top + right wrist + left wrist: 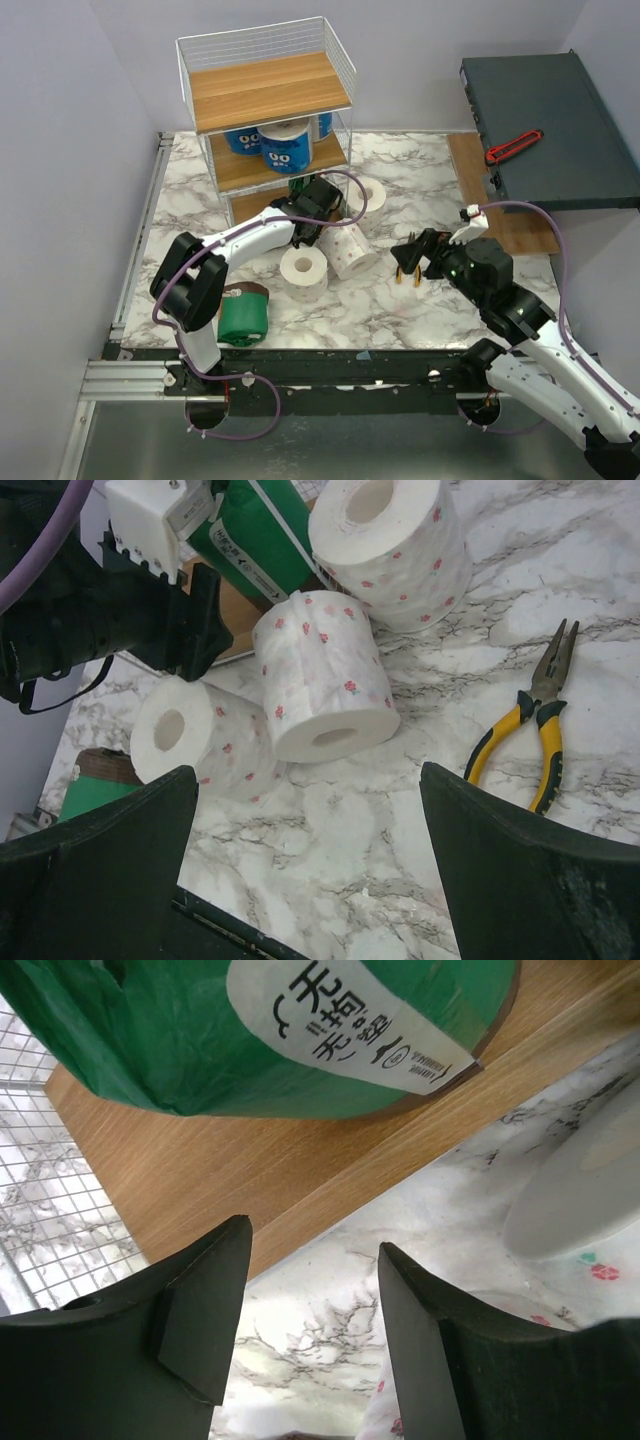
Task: Place and organize the paper towels onto the shelf
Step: Move the shelf to the center of the board, then move the paper towel to the center of the board.
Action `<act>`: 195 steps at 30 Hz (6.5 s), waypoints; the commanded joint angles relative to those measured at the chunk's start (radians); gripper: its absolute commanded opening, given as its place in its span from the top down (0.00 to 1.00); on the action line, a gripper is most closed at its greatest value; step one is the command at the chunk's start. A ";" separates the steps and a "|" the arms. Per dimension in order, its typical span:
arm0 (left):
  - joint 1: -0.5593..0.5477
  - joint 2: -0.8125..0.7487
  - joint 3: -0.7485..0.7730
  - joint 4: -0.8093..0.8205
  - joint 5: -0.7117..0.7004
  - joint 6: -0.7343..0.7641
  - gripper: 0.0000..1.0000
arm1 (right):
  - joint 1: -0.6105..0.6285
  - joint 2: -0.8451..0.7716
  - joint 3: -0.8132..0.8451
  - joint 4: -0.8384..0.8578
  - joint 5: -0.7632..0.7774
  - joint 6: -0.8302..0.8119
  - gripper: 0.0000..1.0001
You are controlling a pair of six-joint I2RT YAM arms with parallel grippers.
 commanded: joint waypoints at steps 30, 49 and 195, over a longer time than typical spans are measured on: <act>-0.006 -0.284 -0.316 0.277 0.092 -0.271 0.28 | 0.005 0.091 -0.068 0.173 -0.046 0.049 0.04; -0.076 -0.483 -0.366 0.126 0.272 -0.290 0.29 | 0.005 0.093 -0.077 0.196 -0.048 0.049 0.04; -0.085 -1.413 -0.879 0.184 0.204 -0.699 0.33 | 0.573 0.713 0.520 -0.197 0.065 -0.228 0.32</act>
